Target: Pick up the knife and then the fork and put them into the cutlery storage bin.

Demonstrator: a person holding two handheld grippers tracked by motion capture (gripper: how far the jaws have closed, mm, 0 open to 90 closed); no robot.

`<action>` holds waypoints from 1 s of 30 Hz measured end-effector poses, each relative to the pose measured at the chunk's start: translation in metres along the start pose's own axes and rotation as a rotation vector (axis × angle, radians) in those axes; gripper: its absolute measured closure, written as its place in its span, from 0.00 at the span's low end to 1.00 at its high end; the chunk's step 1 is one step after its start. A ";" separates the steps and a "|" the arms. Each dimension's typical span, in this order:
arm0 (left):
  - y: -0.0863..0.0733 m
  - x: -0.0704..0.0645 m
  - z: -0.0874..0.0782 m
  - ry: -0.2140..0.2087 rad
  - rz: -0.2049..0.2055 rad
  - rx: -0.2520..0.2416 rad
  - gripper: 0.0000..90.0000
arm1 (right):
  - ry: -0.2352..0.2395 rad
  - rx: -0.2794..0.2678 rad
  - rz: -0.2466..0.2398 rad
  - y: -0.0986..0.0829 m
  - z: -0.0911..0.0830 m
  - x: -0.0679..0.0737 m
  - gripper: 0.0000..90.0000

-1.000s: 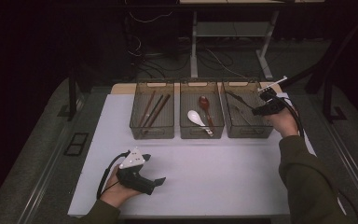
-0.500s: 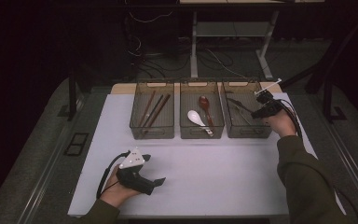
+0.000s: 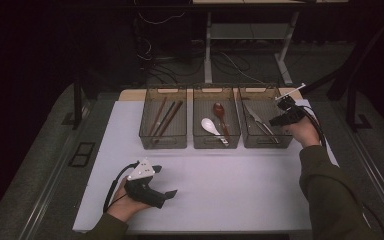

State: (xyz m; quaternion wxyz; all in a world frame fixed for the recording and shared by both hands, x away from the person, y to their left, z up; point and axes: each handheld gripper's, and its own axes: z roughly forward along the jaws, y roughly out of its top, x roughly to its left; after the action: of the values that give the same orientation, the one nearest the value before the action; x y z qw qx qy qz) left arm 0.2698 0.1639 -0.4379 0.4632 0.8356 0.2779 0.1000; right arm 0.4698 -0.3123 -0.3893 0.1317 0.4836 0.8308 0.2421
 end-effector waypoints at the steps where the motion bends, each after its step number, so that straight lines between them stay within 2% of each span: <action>1: 0.000 0.000 0.000 0.001 -0.002 -0.002 0.02 | 0.007 -0.009 0.007 0.000 -0.001 0.000 0.76; 6: 0.000 0.003 0.001 0.010 -0.003 0.000 0.02 | 0.055 -0.070 0.036 -0.001 -0.009 -0.003 0.62; 11: 0.001 0.006 0.002 0.028 -0.010 -0.007 0.02 | 0.083 -0.148 0.063 -0.002 -0.018 -0.002 0.50; 17: 0.001 0.007 0.003 0.039 -0.012 0.000 0.01 | 0.075 -0.226 0.045 -0.005 -0.029 0.003 0.36; 20: 0.000 0.006 0.004 0.035 -0.010 0.004 0.00 | 0.067 -0.253 0.025 -0.006 -0.035 0.007 0.31; 30: 0.000 0.006 0.005 0.041 -0.018 0.009 0.00 | 0.122 -0.333 -0.006 -0.022 -0.055 0.025 0.27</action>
State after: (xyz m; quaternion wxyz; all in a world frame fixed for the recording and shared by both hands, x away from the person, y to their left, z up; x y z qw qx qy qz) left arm 0.2771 0.1641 -0.4408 0.4545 0.8329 0.2954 0.1116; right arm 0.4167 -0.3146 -0.3541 0.1601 0.4371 0.7870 0.4050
